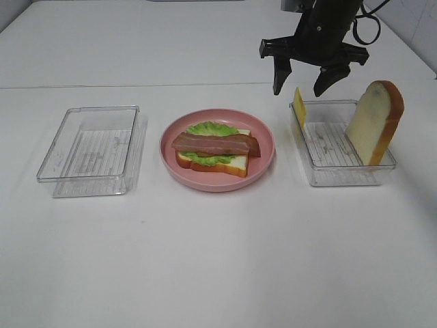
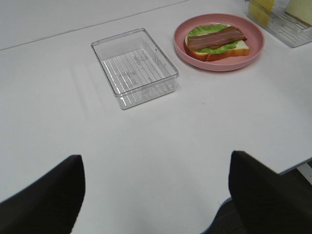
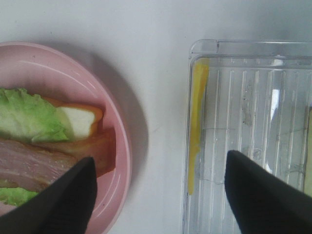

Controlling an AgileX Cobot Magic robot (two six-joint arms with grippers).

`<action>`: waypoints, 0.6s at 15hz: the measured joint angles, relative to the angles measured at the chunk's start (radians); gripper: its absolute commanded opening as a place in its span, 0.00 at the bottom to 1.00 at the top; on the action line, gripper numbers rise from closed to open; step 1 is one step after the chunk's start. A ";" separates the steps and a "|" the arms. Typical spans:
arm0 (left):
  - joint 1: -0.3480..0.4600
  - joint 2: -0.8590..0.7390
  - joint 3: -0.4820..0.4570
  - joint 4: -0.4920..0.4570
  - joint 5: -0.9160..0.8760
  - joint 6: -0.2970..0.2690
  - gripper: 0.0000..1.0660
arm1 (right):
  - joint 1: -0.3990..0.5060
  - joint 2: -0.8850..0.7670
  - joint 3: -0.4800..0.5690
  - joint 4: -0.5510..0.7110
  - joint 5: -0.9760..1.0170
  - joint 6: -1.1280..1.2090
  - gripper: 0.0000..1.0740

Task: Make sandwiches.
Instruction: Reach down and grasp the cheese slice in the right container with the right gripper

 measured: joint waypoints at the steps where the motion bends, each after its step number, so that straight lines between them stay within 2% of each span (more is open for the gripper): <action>1: 0.000 0.000 0.000 0.000 0.000 0.000 0.72 | 0.000 0.011 -0.009 0.001 -0.004 -0.004 0.62; 4: 0.000 0.000 0.000 0.000 0.000 0.000 0.72 | 0.000 0.032 -0.019 -0.010 -0.025 -0.005 0.61; 7: 0.000 0.000 0.000 0.000 0.000 0.000 0.72 | 0.000 0.065 -0.020 -0.077 -0.045 -0.005 0.59; 9: 0.000 0.000 0.000 0.000 0.000 0.000 0.72 | 0.000 0.071 -0.020 -0.091 -0.051 -0.005 0.52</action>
